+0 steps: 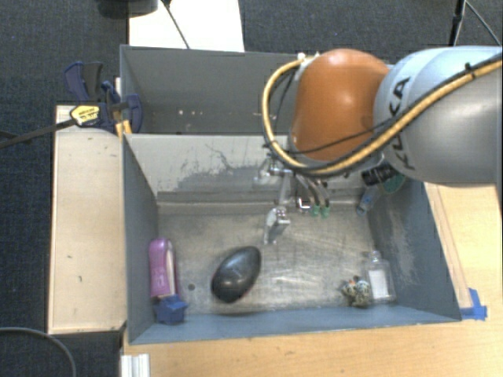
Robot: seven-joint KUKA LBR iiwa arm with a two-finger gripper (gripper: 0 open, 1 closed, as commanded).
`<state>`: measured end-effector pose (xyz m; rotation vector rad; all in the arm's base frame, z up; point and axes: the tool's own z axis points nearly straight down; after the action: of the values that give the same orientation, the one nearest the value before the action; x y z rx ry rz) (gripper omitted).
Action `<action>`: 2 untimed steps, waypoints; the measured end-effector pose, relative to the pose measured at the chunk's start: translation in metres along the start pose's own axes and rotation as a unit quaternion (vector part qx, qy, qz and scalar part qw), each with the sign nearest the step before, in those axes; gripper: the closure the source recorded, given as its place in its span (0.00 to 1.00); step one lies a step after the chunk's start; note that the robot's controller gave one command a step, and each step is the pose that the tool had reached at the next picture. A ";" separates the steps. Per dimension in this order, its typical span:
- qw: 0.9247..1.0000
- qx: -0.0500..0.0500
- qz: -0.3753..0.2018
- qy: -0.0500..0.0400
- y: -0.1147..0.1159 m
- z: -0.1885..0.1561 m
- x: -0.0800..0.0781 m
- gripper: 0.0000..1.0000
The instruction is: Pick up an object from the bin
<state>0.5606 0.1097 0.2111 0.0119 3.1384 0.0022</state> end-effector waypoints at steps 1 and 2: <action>1.000 -0.001 0.002 -0.002 0.012 -0.061 0.054 0.00; 0.996 0.001 -0.093 0.004 0.030 0.083 0.060 0.00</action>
Offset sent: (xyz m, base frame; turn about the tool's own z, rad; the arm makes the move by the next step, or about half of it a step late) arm -0.0541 0.0105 0.0564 0.0070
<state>0.5007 0.1403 0.1277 -0.2808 3.1340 -0.0001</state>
